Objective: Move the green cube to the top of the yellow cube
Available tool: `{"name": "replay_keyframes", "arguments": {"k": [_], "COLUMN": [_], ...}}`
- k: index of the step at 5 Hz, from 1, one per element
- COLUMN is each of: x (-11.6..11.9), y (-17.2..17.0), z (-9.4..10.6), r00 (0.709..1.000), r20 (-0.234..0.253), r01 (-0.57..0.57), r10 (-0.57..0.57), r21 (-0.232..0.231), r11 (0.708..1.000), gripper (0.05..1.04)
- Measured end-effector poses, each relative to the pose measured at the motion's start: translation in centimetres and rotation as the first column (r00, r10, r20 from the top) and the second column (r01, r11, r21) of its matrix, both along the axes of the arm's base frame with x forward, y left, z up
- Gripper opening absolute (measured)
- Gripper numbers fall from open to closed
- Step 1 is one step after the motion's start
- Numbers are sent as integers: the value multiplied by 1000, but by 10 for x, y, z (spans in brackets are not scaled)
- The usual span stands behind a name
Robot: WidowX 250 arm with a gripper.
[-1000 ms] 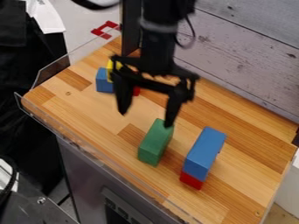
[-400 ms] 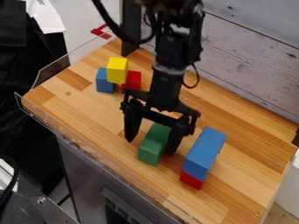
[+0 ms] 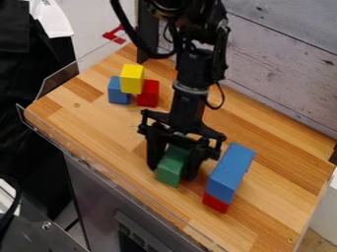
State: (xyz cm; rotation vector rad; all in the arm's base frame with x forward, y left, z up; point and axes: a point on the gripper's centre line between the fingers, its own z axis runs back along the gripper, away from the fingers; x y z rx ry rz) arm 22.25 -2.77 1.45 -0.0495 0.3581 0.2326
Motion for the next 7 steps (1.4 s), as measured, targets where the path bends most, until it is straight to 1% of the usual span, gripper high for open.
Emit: {"name": "replay_keyframes", "arguments": {"k": [1,2,3,4,5,6,7], "x": [-1,-3,0,17,29,38,45], "y": [0,1,4,18,35,63,88], "z": [-2,0,17,47,65,77,78], "r00": [1000,1000,999,991,984,968,956], "r20": [2,-8,34,120,144,173,164], "r01": [-4,-6,-11,-56,-107,-188,-251], "r10": [4,6,11,54,104,183,244], "r21": [-8,-1,1,7,15,12,23], "r11": [1000,1000,1000,998,994,982,968], "gripper": [565,565,565,565,565,565,565]}}
